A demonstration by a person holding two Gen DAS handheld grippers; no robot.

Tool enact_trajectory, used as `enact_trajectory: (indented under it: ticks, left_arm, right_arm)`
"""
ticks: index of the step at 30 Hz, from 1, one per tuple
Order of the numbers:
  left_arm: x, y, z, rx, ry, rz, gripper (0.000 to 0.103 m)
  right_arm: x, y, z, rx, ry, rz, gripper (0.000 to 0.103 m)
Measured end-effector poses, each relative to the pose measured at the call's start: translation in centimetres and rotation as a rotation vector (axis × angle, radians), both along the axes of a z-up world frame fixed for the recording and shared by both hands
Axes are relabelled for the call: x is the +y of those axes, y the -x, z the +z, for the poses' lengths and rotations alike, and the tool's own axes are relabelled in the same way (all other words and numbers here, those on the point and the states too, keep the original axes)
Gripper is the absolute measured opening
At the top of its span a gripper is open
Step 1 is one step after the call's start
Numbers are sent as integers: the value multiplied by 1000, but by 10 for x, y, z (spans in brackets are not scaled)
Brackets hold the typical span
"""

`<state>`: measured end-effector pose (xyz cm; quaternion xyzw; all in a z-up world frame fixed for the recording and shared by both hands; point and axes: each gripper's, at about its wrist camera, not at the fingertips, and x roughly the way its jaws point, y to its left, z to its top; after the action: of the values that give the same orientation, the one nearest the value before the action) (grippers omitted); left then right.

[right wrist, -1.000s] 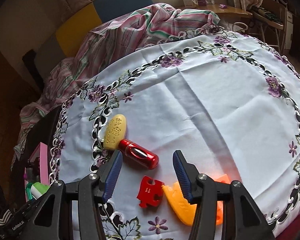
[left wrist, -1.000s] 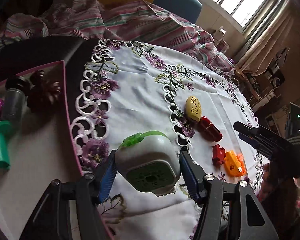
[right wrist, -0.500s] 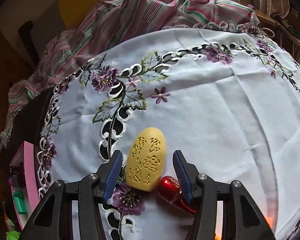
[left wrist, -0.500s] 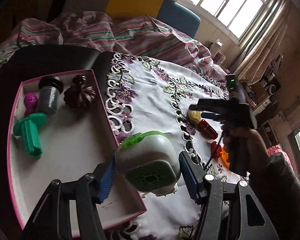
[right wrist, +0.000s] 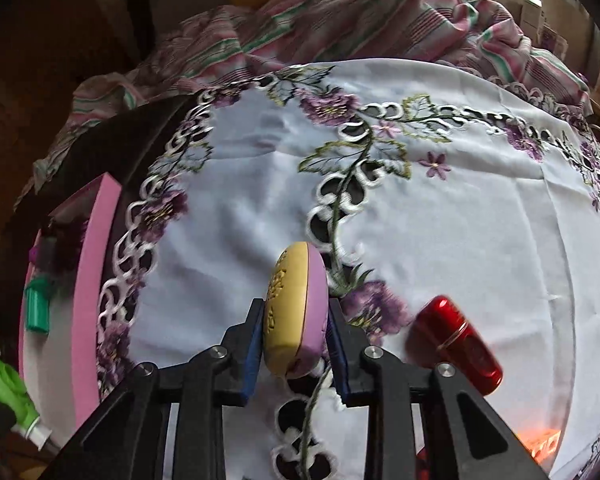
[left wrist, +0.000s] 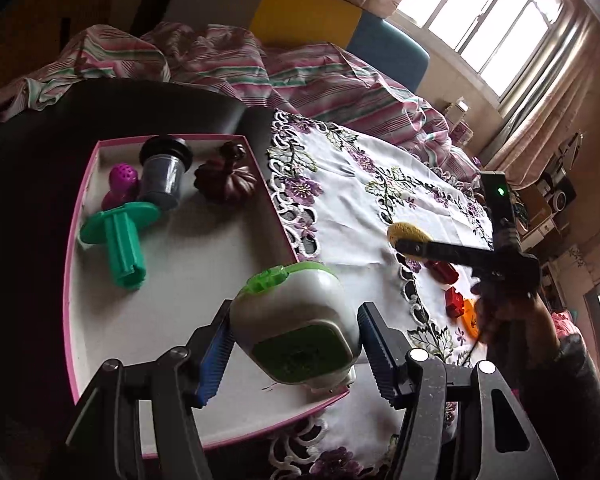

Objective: Organize rigid objects
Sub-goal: 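Carry the plug device toward the tray with the left gripper while the right gripper grasps the yellow egg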

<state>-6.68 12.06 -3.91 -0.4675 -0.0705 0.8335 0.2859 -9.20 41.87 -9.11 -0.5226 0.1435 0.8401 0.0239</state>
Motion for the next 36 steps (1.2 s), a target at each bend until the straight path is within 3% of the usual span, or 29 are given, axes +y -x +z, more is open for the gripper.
enact_trajectory:
  ticks: [4,7,21,26,29,36]
  left_arm:
    - [-13,-5,-1,-1,4,20,61]
    - [-25,-9,-3,-7,5,43,61]
    - [-90,-22,-11,-9,31,180,61]
    - [-87,-19,-15,-23,32,180,61]
    - [-79,-12,-13,-15,29,163,53]
    - [-44,26,-15,28,62,127,53]
  right_arm:
    - [-26,-20,-6,-6,54,77,28]
    - [-38,-27,-19,-34,33,115,28]
    - [-36,-23,-22,-10,26,108,28]
    - [-36,-23,-21,-12,28,107,28]
    - [-35,-23,-21,-13,28,106,28]
    - [-36,-24,-21,-12,12,115,28]
